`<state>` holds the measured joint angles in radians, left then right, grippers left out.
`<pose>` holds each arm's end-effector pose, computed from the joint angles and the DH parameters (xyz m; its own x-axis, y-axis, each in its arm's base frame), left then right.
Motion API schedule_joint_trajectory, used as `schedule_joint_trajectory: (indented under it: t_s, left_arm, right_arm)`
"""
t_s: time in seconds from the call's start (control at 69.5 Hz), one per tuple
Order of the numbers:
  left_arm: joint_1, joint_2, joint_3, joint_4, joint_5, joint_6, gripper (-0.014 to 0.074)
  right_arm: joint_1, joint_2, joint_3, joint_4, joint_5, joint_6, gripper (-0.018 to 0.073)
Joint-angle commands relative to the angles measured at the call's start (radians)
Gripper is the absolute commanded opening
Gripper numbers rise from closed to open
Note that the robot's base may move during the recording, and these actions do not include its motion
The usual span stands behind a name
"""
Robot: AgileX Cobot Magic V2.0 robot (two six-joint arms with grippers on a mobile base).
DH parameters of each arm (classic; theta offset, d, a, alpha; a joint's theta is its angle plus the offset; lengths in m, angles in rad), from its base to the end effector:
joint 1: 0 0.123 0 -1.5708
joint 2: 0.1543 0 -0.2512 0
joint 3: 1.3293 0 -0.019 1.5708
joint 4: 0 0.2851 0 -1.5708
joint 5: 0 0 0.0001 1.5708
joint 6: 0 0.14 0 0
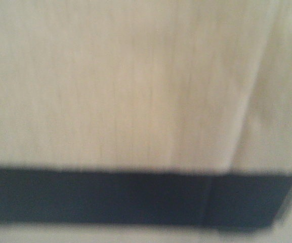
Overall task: Grab box from left shelf to table start
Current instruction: 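Lift the gripped box off the shelf with both grippers, then pull the box back away from the shelf with both grippers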
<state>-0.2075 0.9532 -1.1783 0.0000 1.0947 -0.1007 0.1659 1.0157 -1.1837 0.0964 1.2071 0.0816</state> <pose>0.2470 -0.0520 0.3546 -0.7071 0.0461 -0.7056 0.1356 0.9882 -0.0713 0.2485 0.0544 0.3311 -0.8221 -0.0208 -0.5690 -0.1217 0.9826 0.1400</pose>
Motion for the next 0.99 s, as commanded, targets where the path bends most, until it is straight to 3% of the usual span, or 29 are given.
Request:
schedule_joint_trajectory:
  t_s: [0.0,0.317,0.979]
  left_arm:
    - [-0.004,-0.040,-0.069,-0.006,-0.113,-0.007,-0.0097]
    - [-0.004,-0.097,-0.140,-0.040,-0.113,-0.007,-0.0097]
    - [-0.004,-0.127,-0.138,-0.085,-0.106,-0.007,-0.0104]
  right_arm:
    - [-0.006,-0.042,-0.072,-0.037,-0.062,-0.022,0.0060]
    - [-0.006,-0.088,-0.236,-0.037,-0.018,-0.022,0.0060]
    - [-0.006,-0.126,-0.240,-0.037,0.007,-0.022,0.0060]
